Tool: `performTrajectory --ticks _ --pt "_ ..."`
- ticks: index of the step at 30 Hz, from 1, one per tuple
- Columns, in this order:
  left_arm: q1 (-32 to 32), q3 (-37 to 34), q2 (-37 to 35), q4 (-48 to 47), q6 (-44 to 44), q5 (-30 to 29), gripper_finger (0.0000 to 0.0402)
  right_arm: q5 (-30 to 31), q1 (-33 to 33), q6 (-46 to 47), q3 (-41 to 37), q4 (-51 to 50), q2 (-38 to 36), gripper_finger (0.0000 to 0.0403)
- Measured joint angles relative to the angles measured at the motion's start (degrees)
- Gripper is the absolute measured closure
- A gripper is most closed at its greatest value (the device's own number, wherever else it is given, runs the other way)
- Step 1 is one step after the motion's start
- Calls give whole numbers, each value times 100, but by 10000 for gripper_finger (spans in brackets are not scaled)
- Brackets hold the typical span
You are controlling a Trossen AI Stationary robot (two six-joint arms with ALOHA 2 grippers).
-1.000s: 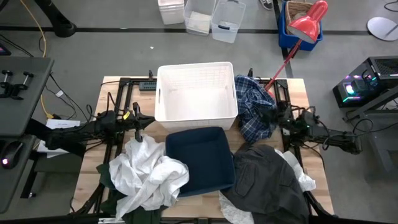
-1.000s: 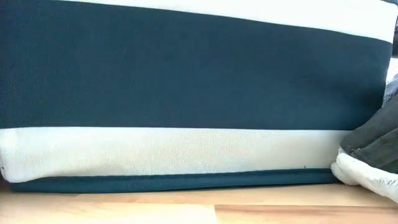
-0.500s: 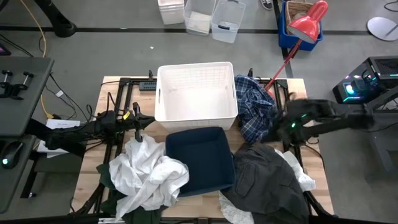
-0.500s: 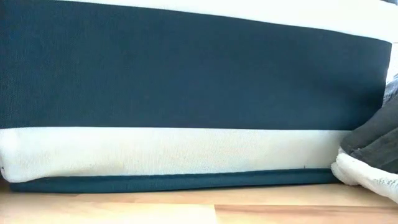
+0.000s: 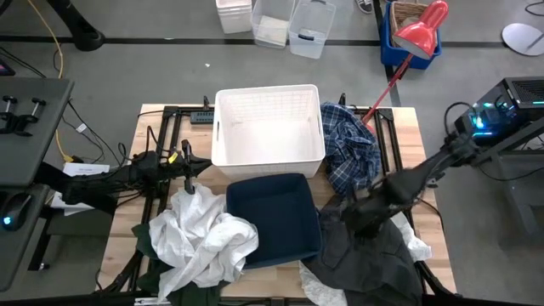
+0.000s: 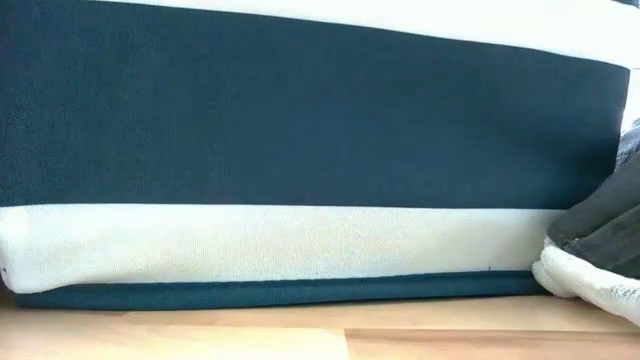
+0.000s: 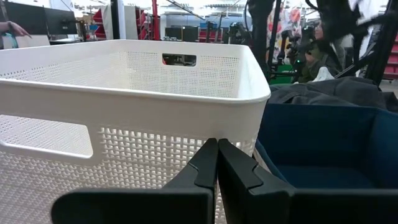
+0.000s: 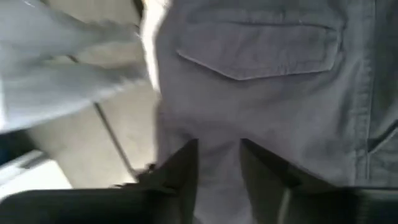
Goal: Sort clothes
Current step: Put the gray short into the white laundry bin
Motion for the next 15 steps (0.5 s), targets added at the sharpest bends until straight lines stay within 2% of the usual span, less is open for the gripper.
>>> performTrajectory --ticks 4,8,15 --pt "1 0 0 0 0 0 401 147 250 -204 -57 -4 541 212" --pt "0 -2 0 0 0 0 401 498 477 -353 -57 -3 961 173" --pt "0 -1 0 0 0 0 401 1933 849 222 -57 -687 1528 157"
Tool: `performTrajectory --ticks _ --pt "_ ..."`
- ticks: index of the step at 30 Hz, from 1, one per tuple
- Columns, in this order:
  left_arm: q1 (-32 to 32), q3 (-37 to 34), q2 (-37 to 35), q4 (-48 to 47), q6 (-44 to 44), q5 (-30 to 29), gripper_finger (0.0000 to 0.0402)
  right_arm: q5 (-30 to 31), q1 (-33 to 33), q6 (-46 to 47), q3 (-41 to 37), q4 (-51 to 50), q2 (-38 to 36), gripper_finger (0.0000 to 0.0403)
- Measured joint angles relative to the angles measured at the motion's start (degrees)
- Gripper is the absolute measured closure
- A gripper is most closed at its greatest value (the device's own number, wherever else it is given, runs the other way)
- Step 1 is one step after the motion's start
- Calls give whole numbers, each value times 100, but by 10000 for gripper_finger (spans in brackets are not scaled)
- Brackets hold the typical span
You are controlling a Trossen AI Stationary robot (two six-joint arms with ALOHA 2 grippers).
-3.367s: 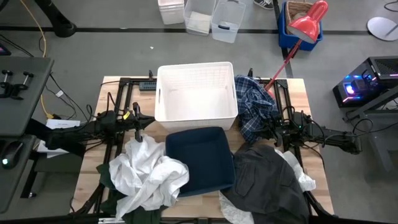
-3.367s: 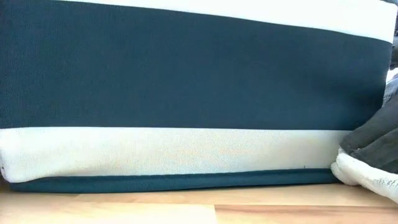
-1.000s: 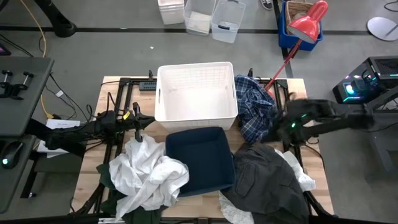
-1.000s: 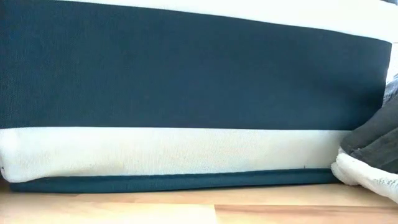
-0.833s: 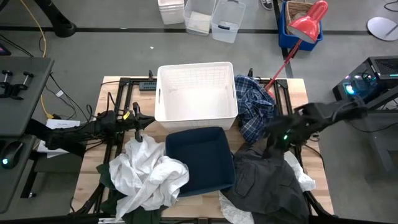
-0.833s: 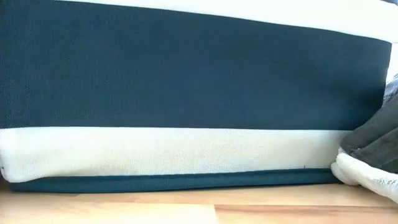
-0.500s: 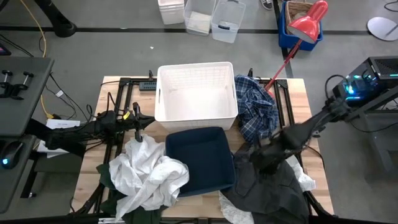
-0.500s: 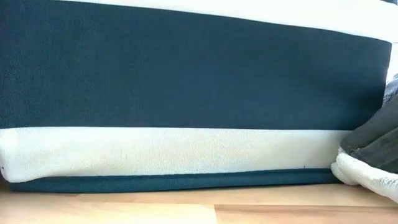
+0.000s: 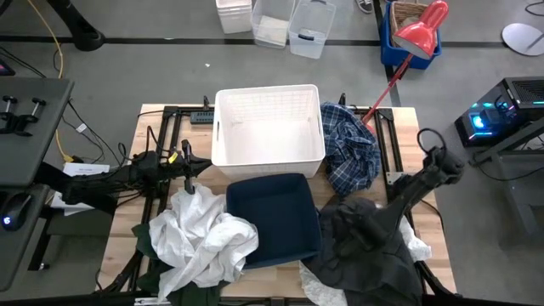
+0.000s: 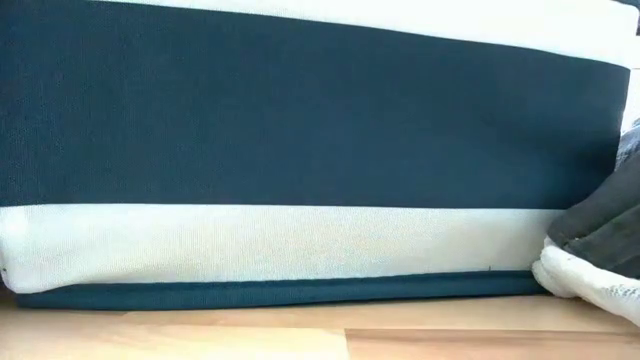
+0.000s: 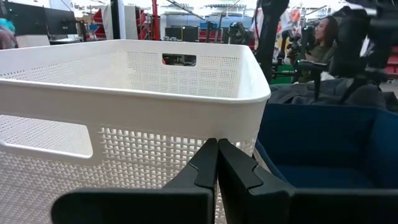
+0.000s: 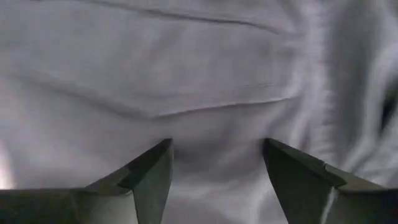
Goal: Sort clothes
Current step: Put the gray short into the white laundry bin
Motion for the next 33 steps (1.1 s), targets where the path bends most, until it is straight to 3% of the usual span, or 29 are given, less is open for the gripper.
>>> performTrajectory --ticks 4,12,15,18,20,26,33 --pt "-1 1 0 0 0 1 401 246 78 16 0 -35 556 157" --pt "0 1 0 0 0 0 401 -135 51 -283 17 472 1776 173" --pt "1 0 0 0 0 0 401 -326 16 -360 30 609 2032 228" --pt "1 1 0 0 0 0 401 -536 -35 -367 44 601 2172 338" --pt "1 0 0 0 0 1 401 -547 -27 -369 44 597 2179 379" --pt "1 1 0 -2 0 2 401 -242 -17 25 149 350 1478 398" --pt "0 0 0 0 0 0 401 606 -29 1600 486 -167 -608 402"
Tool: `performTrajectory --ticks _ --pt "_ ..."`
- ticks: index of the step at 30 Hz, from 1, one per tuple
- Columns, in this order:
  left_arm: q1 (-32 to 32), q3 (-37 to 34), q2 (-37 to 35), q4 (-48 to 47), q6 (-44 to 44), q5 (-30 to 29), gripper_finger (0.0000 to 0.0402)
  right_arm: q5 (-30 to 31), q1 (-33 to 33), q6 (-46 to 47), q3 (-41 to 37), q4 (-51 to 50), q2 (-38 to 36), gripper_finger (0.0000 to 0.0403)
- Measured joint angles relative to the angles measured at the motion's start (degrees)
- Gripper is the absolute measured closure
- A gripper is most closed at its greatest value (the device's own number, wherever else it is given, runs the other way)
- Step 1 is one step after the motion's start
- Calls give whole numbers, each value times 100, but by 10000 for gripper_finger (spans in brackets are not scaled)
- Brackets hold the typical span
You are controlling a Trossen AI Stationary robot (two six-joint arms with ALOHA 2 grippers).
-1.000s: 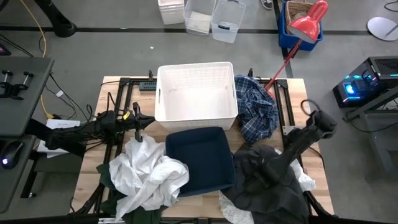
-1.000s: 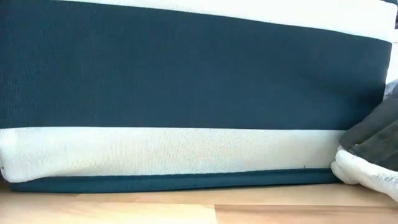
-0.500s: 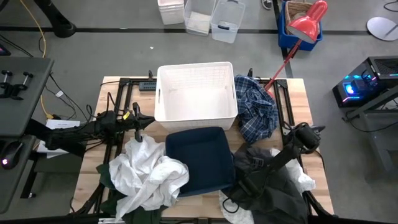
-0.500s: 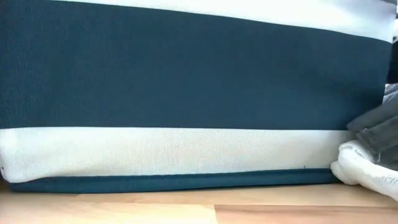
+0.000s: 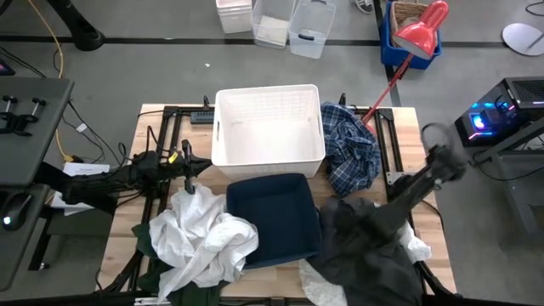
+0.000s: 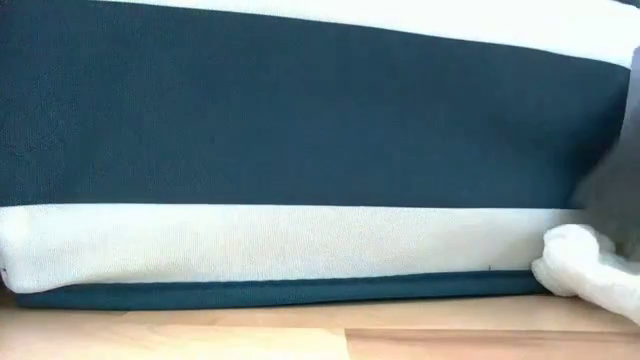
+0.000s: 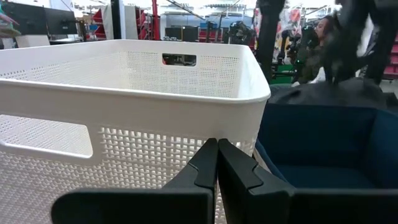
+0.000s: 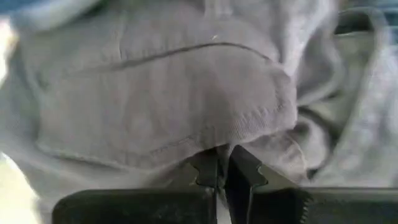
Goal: Sort clothes
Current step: Put the gray short into the white laundry bin
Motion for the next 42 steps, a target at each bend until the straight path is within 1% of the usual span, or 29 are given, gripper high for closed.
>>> performTrajectory --ticks 2,4,6,7,8,10,12,13,15,17,19,21,23,25,27,32,35,38,42 --pt "-1 -1 0 0 0 0 401 527 0 345 247 32 -586 402" --pt "-1 0 0 0 0 0 401 1210 4 445 535 40 -1060 402" --pt "1 1 0 0 0 0 401 2095 2 326 886 290 -1412 402" --pt "-1 0 0 0 0 0 401 2591 -1 53 1096 549 -1559 402" --pt "-1 1 0 0 0 0 401 3098 -8 -329 1310 856 -1704 402" --pt "1 1 0 0 0 0 401 3957 -93 -1453 1771 1652 -1910 402" --pt "0 1 0 0 0 0 401 4485 -335 -2823 2210 2570 -1983 402" --pt "0 0 0 0 -1 0 401 4597 -522 -3614 2408 3109 -1982 402" --pt "1 -1 0 -2 0 0 401 4502 -955 -5194 2723 4385 -1922 402" --pt "1 1 0 0 0 1 401 3977 -1483 -6583 2968 5776 -1797 402" --pt "1 0 0 0 0 0 401 3389 -1970 -7425 3185 6748 -1652 402" --pt "1 1 0 0 -1 0 401 3012 -2444 -7805 3424 7169 -1480 403" --pt "0 0 0 0 0 0 401 2699 -2910 -7826 3654 7233 -1276 403" --pt "-1 0 0 0 0 0 401 2278 -3310 -7592 3824 7147 -1050 403" --pt "-1 1 0 0 0 0 401 1941 -3615 -7262 3915 6971 -824 403" --pt "1 1 0 0 0 0 401 1338 -4226 -6346 3902 6509 -283 403" --pt "-1 -1 0 0 0 0 401 869 -4453 -5767 3893 6323 168 403" --pt "-1 -1 0 0 0 0 401 481 -4544 -5424 3881 6360 648 403" --pt "0 -1 0 0 0 0 401 429 -4674 -5305 3881 6426 1101 403"
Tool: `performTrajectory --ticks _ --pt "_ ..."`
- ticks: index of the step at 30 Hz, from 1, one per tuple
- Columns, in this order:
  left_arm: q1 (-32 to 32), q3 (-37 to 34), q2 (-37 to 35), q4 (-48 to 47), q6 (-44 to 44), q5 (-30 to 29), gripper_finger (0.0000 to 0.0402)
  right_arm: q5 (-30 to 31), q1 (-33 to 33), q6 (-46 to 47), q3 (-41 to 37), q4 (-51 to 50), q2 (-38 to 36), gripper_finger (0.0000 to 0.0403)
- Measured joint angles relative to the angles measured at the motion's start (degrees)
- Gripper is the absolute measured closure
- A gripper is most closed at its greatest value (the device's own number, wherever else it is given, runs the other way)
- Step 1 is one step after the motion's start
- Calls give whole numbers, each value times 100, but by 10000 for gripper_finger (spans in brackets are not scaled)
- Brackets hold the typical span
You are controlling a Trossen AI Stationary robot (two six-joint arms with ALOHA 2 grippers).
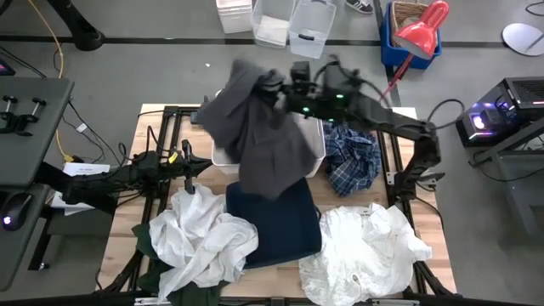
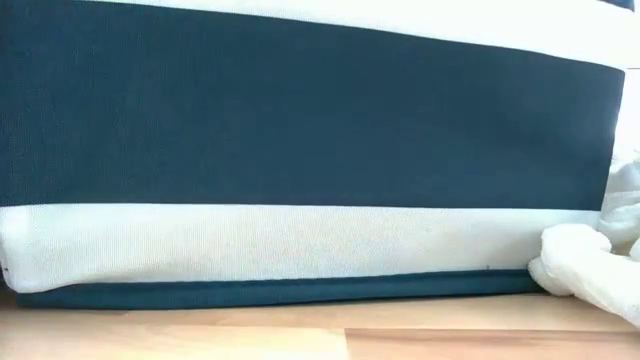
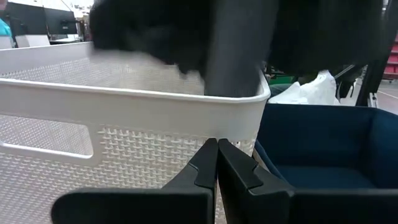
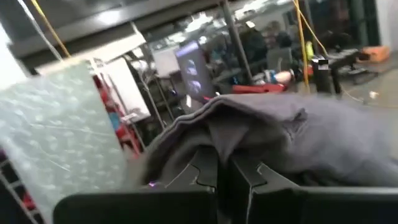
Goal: Sort clothes
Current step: Put the gray short into the white laundry bin
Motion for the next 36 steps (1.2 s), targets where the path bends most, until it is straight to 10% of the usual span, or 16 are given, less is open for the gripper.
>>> performTrajectory --ticks 17,36 --pt "-2 0 0 -2 0 0 401 2311 -584 -1225 6 -1410 -174 403" --pt "0 1 0 0 0 0 401 1557 -606 -1008 322 -3350 -197 217"
